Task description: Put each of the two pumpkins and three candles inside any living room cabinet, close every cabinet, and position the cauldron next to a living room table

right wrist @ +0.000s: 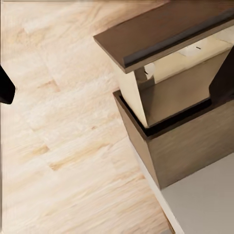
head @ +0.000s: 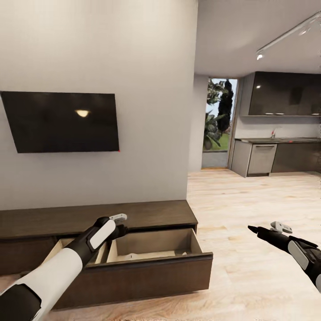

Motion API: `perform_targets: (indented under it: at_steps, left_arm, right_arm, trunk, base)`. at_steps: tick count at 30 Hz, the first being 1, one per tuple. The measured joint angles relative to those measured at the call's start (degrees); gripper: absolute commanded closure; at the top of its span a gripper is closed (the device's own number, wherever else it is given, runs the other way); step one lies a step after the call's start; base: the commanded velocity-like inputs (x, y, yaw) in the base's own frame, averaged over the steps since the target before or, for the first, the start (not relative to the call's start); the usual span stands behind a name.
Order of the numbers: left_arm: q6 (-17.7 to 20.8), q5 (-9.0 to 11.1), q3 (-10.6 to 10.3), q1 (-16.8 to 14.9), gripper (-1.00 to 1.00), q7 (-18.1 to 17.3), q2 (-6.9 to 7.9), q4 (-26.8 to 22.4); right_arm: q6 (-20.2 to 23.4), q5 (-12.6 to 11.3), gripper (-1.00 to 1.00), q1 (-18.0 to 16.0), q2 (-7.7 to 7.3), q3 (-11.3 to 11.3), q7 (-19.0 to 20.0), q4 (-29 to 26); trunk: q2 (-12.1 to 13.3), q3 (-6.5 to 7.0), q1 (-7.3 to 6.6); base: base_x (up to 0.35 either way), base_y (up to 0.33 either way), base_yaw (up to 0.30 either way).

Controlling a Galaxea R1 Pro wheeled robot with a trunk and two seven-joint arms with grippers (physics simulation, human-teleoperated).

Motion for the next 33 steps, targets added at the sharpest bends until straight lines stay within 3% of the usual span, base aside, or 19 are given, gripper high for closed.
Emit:
perform_targets:
  at_steps: [16, 22, 24, 33]
  left_arm:
    - [-0.1, -0.1, -0.3, 0.1, -1.0, 0.0, -0.43, 0.0]
    - [-0.2, -0.2, -0.4, 0.5, -1.0, 0.0, -0.44, 0.0]
    - [-0.4, -0.2, -0.4, 0.5, -1.0, 0.1, -0.43, 0.0]
    - [-0.8, -0.6, -0.5, 0.8, -1.0, 0.2, -0.43, 0.0]
  right_arm:
    - [-0.8, 1.1, -1.0, 0.0, 0.05, 0.1, -1.6, 0.0]
    - [-1.2, 5.2, -1.0, 0.0, 0.2, 0.1, -3.8, 0.0]
    - [-1.6, 6.0, -1.0, 0.0, 0.5, 0.1, -5.0, 0.0]
    - [-2.4, 7.3, -1.0, 0.0, 4.49, 0.2, -6.6, -0.2]
  trunk:
    - [6.4, 3.29, -3.52]
    - [8.8, 4.8, -4.83]
    - [9.6, 5.3, -5.27]
    - [13.2, 7.51, -7.25]
  base:
    - [-0.325, 0.07, 0.031]
    - [-0.33, 0.004, 0.173]
    - [-0.331, 0.001, 0.185]
    - [-0.331, 0.0, 0.178]
